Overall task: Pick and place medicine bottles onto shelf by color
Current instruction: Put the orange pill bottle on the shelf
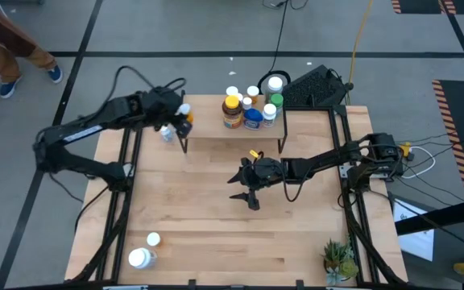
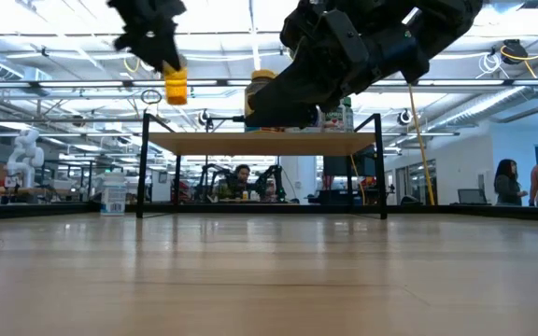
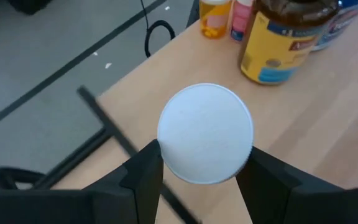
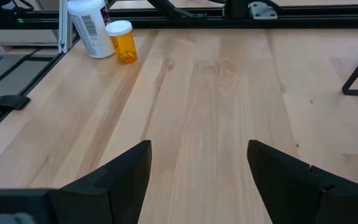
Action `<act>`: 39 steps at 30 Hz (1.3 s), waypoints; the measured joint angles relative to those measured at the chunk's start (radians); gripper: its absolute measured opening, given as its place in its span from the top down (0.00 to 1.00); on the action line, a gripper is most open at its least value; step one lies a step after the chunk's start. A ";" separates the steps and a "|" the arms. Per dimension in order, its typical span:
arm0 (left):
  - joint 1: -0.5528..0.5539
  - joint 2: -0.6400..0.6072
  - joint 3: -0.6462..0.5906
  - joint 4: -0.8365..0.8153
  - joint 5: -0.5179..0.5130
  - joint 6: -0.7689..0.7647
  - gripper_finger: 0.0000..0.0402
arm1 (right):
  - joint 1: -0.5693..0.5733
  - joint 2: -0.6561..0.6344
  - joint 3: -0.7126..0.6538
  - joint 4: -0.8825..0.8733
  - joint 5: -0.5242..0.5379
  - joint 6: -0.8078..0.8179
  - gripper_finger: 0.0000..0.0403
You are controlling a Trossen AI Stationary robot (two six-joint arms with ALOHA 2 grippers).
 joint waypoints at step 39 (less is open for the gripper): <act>0.162 0.419 0.138 0.281 0.160 0.226 0.53 | -0.009 0.000 -0.001 -0.091 0.008 0.003 0.36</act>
